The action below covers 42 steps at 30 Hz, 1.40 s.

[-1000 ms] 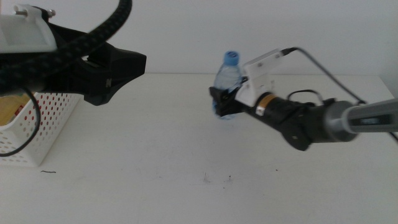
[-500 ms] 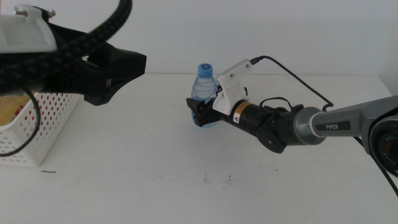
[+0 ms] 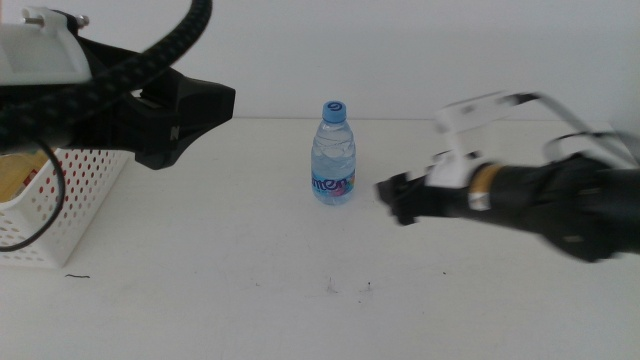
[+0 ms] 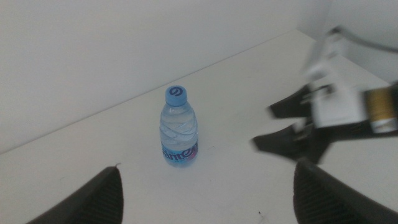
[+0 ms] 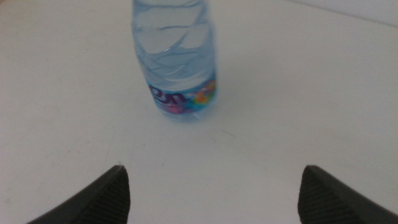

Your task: Use arms to grab the bottles and put them into the dustbin to the left of the table.

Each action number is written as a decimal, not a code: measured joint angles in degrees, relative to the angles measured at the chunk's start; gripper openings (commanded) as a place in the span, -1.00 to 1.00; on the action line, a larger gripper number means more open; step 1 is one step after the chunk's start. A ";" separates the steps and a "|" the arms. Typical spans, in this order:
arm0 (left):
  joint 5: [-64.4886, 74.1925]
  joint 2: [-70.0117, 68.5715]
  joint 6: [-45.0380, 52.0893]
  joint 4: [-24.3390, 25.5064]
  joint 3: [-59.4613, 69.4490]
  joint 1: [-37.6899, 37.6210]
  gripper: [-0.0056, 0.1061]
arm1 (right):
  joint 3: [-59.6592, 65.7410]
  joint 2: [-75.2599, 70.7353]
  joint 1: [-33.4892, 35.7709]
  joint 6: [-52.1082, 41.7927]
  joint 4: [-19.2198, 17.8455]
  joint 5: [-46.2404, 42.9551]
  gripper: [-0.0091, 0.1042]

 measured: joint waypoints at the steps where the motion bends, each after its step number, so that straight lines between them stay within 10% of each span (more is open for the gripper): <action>1: 0.00 0.00 0.00 0.00 0.00 0.00 0.78 | 0.51 -3.72 0.24 0.61 0.00 4.07 0.78; 14: 0.00 -0.03 0.00 0.00 0.00 0.00 0.78 | -14.74 -31.42 1.46 -18.10 20.37 42.89 0.78; 31: -2.22 -0.03 0.00 1.19 0.33 -0.28 0.78 | -14.74 -31.06 1.58 -19.11 21.60 43.29 0.78; 42: -55.03 2.59 -12.29 13.85 32.63 -9.99 0.78 | -14.74 -31.06 1.58 -19.11 21.60 43.29 0.78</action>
